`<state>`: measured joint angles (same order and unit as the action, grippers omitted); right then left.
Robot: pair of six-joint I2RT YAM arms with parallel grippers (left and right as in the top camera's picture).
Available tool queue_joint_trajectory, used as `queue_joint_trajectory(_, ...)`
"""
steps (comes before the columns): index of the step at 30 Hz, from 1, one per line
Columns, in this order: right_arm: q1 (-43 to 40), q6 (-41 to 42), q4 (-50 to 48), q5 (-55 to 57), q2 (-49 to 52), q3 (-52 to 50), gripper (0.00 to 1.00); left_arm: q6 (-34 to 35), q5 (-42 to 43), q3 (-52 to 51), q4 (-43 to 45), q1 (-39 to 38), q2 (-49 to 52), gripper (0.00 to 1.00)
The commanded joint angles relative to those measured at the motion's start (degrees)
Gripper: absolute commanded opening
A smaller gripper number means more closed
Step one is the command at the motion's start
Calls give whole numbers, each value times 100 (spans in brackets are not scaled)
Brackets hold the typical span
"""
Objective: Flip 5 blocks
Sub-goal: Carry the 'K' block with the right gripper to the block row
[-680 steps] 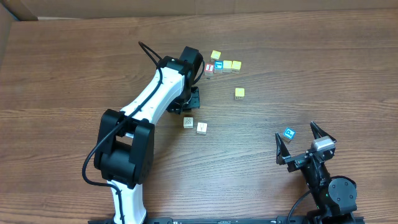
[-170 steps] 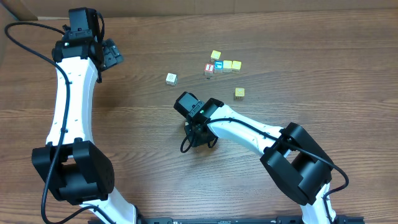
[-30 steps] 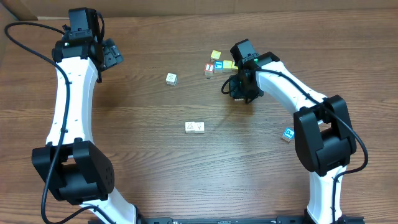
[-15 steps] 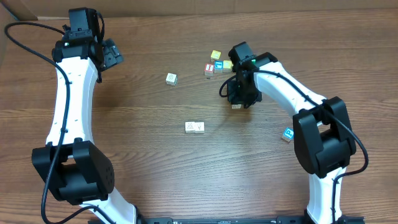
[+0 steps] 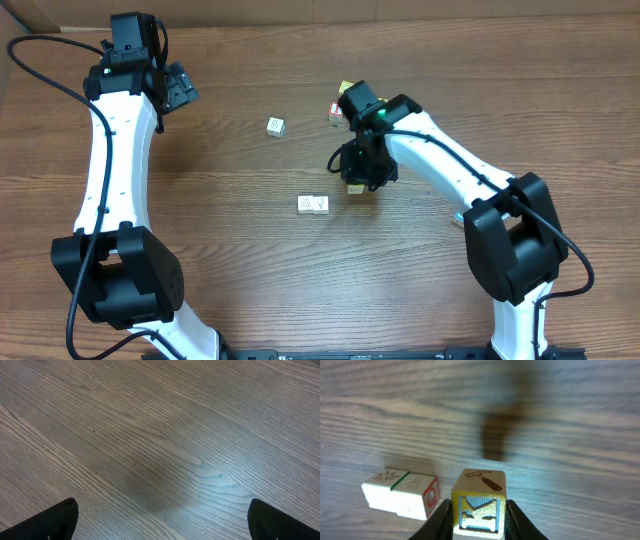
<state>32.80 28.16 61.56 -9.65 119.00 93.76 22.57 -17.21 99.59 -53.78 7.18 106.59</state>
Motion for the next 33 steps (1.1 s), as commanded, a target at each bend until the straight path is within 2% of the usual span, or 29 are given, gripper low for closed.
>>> queue_joint_trajectory(1, 170, 367, -13, -28, -188, 37, 26, 127, -79, 101, 7, 20, -85, 100)
queue_joint_trajectory(8, 472, 791, -26, 376, -188, -4, 26, 125, -79, 101, 4, 20, -85, 100)
queue_joint_trajectory(30, 647, 960, -424, 527, -186, -387, 26, 125, -79, 101, 4, 20, -85, 100)
queue_joint_trajectory(31, 647, 960, -428, 514, -188, -387, 27, 127, -79, 101, 4, 20, -85, 99)
queue_joint_trajectory(33, 647, 960, -428, 485, -188, -387, 36, 127, -79, 101, 4, 20, -85, 100)
